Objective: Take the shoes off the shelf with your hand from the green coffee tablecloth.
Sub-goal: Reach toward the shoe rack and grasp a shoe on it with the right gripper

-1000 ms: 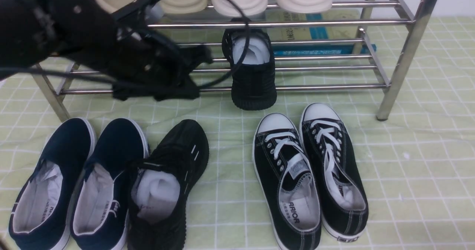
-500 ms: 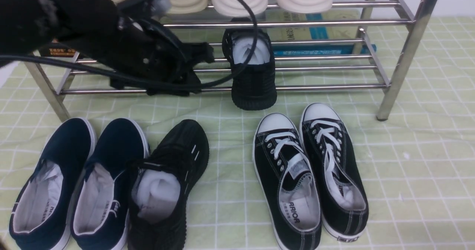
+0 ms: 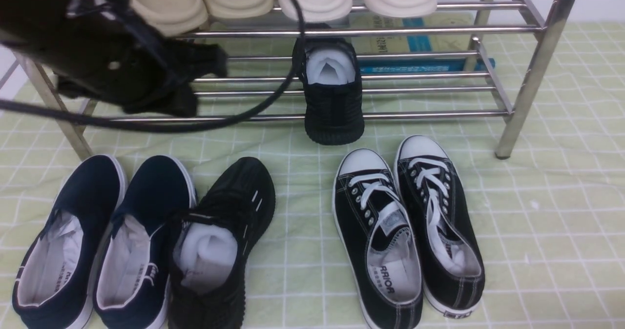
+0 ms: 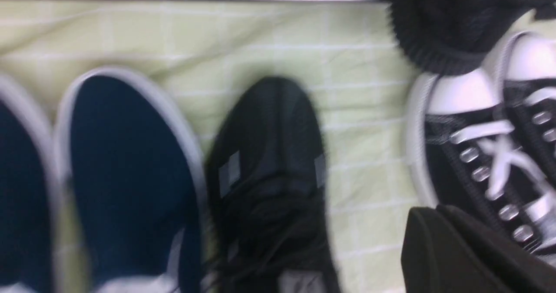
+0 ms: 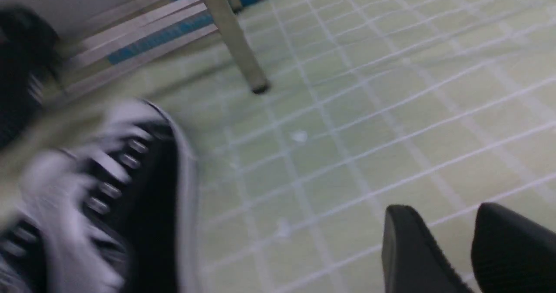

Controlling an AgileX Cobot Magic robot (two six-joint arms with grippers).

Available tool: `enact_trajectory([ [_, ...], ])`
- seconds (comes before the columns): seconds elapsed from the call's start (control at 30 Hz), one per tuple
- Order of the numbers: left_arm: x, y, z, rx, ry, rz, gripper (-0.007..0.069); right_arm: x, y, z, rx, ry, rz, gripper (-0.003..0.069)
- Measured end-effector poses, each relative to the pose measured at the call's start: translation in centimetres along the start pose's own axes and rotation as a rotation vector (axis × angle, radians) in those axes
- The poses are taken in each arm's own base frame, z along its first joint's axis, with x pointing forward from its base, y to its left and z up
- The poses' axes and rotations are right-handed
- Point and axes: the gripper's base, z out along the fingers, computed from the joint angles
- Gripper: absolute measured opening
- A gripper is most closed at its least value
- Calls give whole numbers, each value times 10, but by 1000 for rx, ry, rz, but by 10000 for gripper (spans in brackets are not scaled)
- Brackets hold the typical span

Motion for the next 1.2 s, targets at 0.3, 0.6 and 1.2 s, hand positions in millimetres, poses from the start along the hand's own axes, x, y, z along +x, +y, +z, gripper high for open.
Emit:
enact_trajectory([
  [0.3, 21, 38, -45, -387, 41, -22, 1, -3, 14, -1, -155, 17, 581, 230],
  [0.6, 52, 53, -16, -478, 147, -41, 9, -83, 79, -34, -303, -106, 39, 56],
  [1.2, 45, 64, 6, -304, 125, -121, 11, -91, 206, 150, -589, 1147, -416, 6],
])
